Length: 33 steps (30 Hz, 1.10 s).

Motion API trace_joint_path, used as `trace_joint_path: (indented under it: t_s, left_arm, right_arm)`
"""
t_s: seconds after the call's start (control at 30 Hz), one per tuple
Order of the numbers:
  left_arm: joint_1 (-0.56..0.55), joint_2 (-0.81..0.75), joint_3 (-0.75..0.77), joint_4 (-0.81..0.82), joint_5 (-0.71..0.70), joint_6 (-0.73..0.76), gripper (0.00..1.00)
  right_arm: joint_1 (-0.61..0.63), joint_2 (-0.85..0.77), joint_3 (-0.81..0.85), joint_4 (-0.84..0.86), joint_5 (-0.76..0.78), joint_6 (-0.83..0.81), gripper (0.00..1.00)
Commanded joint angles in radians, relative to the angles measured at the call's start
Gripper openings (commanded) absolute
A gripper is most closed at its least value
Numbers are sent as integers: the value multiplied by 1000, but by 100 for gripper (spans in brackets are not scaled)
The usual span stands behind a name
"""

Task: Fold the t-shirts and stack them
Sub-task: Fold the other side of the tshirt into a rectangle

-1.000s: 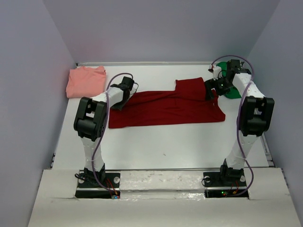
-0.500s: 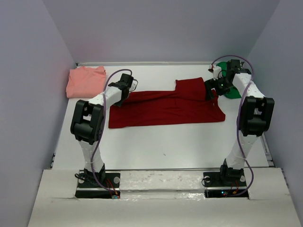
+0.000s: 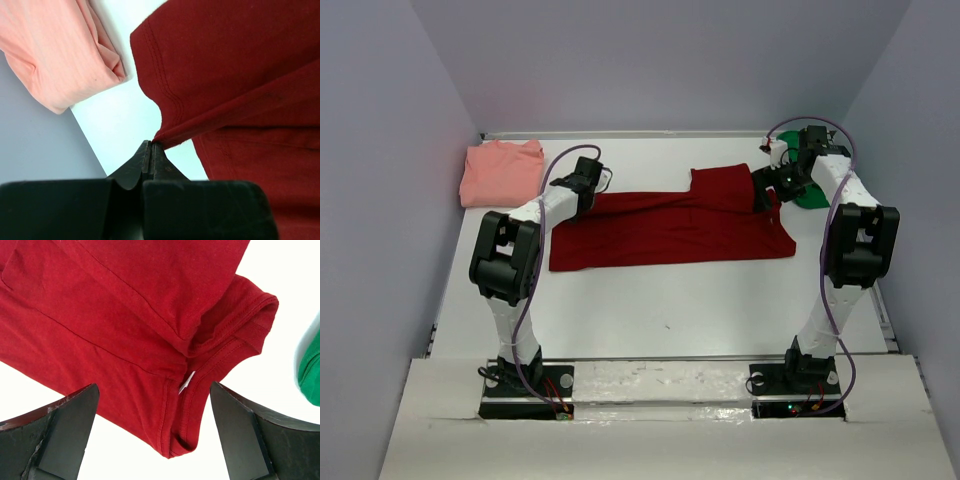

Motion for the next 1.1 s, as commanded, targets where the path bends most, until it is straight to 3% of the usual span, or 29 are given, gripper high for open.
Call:
trace_joint_path:
  t_s: [0.0,0.37,1.07]
  left_arm:
    - [1,-19,35,58,-29,26,0]
    - [5,58,155,116,-80,74,0]
    - [11,78,190,218,-184,109,0]
  right_arm:
    - [10,-15,-4,33,-16,-3,97]
    - [10,-15,-47,60,-9,1,98]
    - [10,-7,-68,77,-25,22,100]
